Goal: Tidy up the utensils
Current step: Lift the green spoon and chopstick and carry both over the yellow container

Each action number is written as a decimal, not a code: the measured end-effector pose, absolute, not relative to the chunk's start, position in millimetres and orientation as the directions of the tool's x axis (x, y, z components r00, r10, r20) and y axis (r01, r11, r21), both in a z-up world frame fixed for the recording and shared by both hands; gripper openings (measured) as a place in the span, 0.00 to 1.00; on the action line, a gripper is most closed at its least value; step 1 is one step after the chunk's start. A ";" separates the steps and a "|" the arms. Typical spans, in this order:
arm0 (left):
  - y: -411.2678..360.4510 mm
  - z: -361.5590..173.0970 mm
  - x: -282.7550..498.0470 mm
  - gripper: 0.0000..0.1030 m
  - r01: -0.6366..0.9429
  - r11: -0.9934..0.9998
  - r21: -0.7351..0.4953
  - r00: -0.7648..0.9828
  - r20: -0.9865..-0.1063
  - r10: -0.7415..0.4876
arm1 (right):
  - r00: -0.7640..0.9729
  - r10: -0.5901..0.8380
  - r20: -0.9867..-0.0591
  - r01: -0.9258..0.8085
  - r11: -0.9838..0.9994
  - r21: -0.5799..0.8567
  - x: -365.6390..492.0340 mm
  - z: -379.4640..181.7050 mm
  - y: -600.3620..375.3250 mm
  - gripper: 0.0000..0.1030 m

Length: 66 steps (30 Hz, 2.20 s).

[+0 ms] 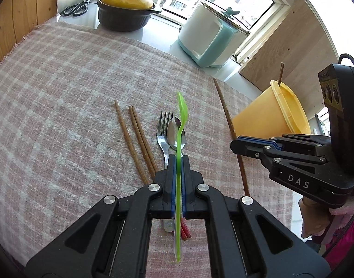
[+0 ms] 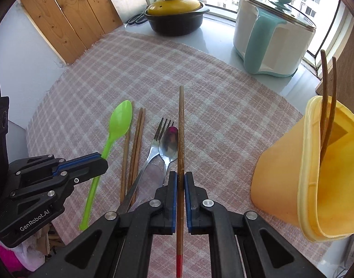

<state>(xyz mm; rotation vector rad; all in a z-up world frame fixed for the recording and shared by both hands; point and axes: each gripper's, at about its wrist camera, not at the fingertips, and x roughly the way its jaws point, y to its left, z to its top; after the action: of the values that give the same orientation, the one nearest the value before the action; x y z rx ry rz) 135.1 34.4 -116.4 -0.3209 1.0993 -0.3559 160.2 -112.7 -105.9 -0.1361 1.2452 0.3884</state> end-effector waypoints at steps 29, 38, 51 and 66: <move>-55.4 -32.7 150.8 0.01 0.220 0.874 -0.433 0.511 -0.712 -0.481 | 0.412 0.303 -0.860 -0.371 0.917 0.146 155.7 -1.0 -209.7 0.03; -87.5 -17.7 167.9 0.01 0.231 0.869 -0.438 0.533 -0.690 -0.490 | 0.437 0.299 -0.849 -0.365 0.921 0.136 173.4 11.7 -238.3 0.03; -120.4 -12.4 201.4 0.01 0.209 0.869 -0.448 0.554 -0.678 -0.483 | 0.455 0.308 -0.835 -0.346 0.926 0.153 211.3 13.8 -264.1 0.03; -148.0 -22.7 236.3 0.01 0.206 0.877 -0.433 0.583 -0.666 -0.466 | 0.472 0.300 -0.829 -0.325 0.933 0.152 244.4 1.8 -278.0 0.03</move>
<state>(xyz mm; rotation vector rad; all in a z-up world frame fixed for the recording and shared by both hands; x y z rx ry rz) 236.3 -148.0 -22.7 -0.3268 0.8647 -0.4004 244.4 -278.0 1.8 -0.0277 1.0098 0.3825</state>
